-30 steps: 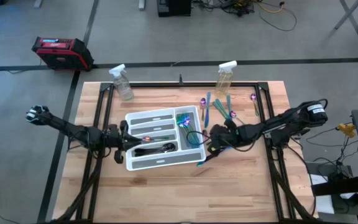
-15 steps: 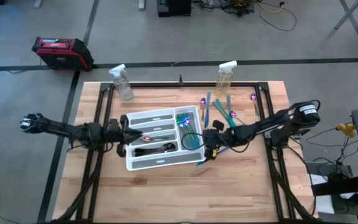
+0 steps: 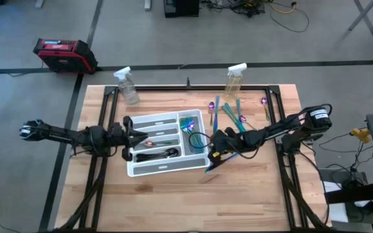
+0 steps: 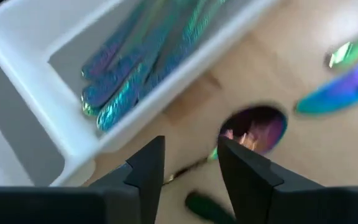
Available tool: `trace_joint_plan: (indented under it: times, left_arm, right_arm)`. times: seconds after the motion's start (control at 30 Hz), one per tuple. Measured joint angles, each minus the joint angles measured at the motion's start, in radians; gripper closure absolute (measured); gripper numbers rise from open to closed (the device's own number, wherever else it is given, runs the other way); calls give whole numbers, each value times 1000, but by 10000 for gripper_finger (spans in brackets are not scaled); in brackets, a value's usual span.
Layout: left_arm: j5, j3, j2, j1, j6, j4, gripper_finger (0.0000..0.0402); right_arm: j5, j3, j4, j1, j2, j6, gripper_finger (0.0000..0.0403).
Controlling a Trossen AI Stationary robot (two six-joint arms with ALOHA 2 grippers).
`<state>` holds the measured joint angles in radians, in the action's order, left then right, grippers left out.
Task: Sort silverware
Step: Put the blue spoon with the other blue spoon on the silverware tray
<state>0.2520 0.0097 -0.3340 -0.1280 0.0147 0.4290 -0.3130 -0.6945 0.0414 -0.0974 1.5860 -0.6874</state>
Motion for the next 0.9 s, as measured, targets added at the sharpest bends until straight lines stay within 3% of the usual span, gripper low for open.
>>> trace_joint_plan:
  times: [0.17, 0.4, 0.67, 0.9]
  left_arm:
    - [26, 1, -2, 0, -107, -7, 363]
    - [27, 2, -7, 0, -138, -40, 363]
    - [30, 3, -37, 1, -145, -44, 363]
    - [55, 3, -55, 1, -168, -25, 363]
  right_arm:
    - [-1, -33, 99, -2, 4, -133, 228]
    - [1, -143, 223, 28, 121, -206, 216]
    - [-68, -216, 432, 52, 155, -233, 242]
    - [-54, -212, 451, 113, 156, -196, 281]
